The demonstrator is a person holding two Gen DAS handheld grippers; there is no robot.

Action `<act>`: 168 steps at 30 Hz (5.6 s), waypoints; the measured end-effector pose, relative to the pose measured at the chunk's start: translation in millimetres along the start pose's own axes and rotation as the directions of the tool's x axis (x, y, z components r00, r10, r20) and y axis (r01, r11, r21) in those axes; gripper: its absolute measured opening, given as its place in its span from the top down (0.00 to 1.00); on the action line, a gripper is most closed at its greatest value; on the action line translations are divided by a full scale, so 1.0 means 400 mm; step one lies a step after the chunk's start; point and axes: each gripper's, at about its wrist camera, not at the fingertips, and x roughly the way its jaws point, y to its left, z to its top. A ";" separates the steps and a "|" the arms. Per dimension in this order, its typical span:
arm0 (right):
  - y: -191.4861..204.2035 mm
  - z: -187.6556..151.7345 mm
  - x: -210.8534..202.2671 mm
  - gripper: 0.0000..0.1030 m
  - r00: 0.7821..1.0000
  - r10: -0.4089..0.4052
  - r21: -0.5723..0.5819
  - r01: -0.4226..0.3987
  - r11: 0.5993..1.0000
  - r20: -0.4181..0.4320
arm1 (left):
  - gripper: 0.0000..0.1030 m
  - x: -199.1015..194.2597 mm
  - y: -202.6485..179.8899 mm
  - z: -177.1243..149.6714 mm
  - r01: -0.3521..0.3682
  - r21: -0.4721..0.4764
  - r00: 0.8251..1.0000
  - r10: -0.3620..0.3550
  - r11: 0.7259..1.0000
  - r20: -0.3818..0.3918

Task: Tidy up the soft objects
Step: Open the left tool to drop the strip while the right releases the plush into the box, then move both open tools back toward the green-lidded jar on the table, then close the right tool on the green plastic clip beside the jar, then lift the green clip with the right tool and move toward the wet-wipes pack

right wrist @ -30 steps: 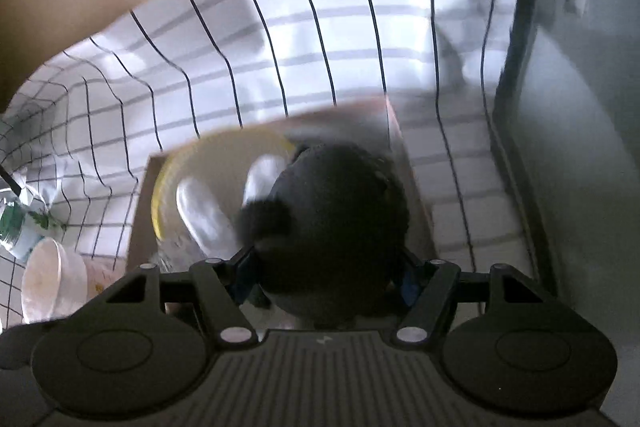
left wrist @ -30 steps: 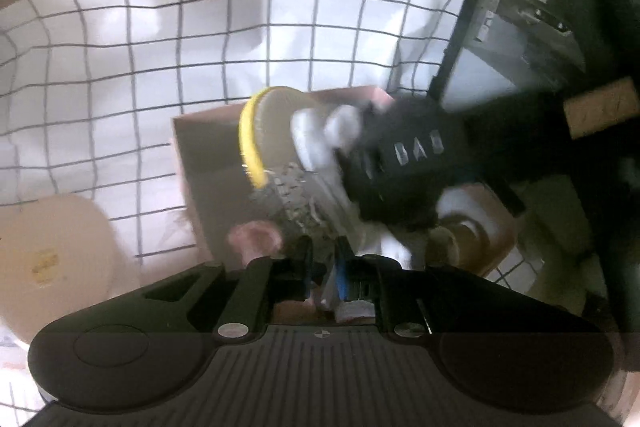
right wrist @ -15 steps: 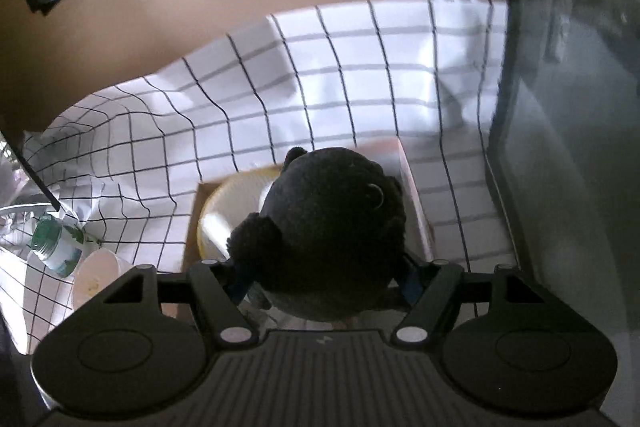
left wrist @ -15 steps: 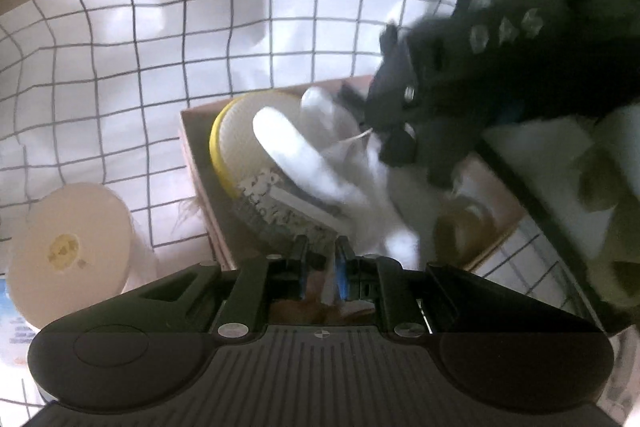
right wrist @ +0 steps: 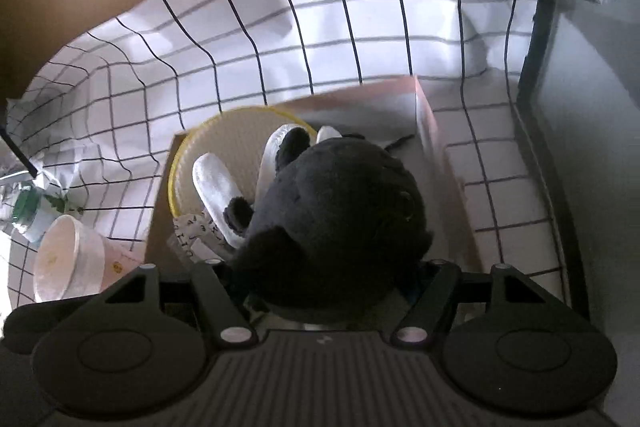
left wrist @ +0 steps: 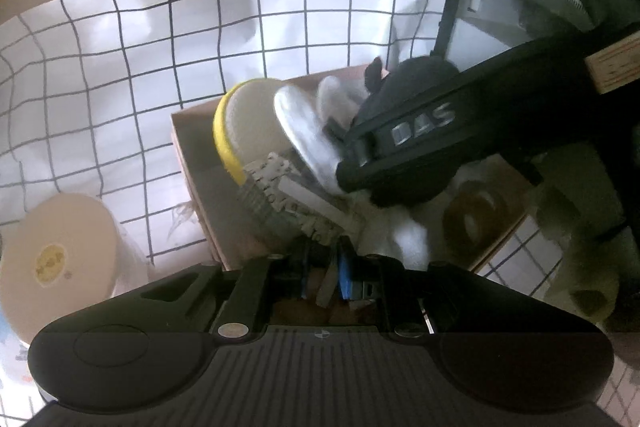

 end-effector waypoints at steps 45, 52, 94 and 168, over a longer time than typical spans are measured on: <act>0.200 0.040 -0.307 0.18 0.944 0.022 -0.260 0.068 0.963 0.330 | 0.82 -0.296 0.100 -0.096 0.057 -0.173 0.984 -0.026 0.983 0.175; 0.423 0.045 -0.221 0.18 0.965 0.196 -0.391 -0.116 0.913 0.172 | 0.82 -0.411 0.324 -0.226 -0.094 -0.384 0.967 0.176 0.918 0.184; 0.914 0.044 0.323 0.68 0.951 -0.048 -0.904 -0.275 0.328 -0.306 | 0.82 -0.511 0.670 -0.511 -0.136 -0.678 0.940 0.311 0.722 0.143; 0.726 0.143 -0.004 0.81 0.954 0.091 -0.675 -0.269 0.687 -0.287 | 0.82 -0.367 0.617 -0.319 -0.015 -0.392 0.992 0.064 0.920 0.112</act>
